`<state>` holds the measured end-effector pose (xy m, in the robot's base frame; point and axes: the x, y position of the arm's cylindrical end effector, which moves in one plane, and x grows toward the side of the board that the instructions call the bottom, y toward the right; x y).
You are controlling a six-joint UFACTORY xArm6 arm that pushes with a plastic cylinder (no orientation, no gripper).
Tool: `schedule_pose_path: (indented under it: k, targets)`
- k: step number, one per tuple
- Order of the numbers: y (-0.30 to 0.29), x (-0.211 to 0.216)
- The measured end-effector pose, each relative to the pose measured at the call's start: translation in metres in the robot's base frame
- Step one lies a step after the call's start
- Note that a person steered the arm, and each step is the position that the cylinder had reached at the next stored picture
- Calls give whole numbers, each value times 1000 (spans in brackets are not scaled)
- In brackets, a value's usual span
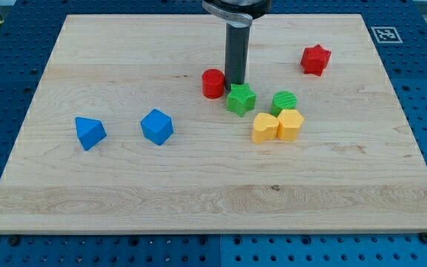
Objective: Point your arm at the blue triangle
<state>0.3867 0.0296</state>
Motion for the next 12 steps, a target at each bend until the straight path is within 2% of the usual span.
schedule_pose_path:
  k: [4,9,10,11,12]
  targets:
    - [1,38]
    - [-252,34]
    - [-305,69]
    - [-318,134]
    - [-260,159]
